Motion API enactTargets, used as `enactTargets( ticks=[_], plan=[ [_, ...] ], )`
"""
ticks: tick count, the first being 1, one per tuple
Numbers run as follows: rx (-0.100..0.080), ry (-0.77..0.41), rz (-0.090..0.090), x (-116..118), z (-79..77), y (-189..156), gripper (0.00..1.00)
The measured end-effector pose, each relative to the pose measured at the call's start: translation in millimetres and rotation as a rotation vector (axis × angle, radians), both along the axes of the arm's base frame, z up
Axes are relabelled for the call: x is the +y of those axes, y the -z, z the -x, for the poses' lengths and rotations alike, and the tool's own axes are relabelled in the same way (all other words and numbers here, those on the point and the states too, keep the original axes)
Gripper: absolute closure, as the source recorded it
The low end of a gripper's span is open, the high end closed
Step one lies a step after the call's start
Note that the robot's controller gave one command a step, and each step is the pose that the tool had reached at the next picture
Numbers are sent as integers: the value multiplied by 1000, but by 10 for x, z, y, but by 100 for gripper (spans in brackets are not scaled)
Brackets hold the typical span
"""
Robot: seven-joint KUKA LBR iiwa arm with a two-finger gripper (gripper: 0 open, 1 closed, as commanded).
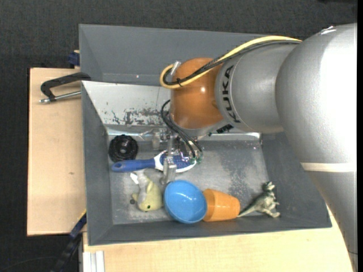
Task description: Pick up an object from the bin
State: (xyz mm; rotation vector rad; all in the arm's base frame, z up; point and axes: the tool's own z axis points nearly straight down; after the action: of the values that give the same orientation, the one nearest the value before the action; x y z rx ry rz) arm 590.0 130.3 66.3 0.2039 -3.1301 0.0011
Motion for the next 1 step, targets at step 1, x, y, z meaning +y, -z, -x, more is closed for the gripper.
enactTargets(
  ticks=[1],
  plan=[
    [-6,-1,-3,20,-14,-44,100]
  ],
)
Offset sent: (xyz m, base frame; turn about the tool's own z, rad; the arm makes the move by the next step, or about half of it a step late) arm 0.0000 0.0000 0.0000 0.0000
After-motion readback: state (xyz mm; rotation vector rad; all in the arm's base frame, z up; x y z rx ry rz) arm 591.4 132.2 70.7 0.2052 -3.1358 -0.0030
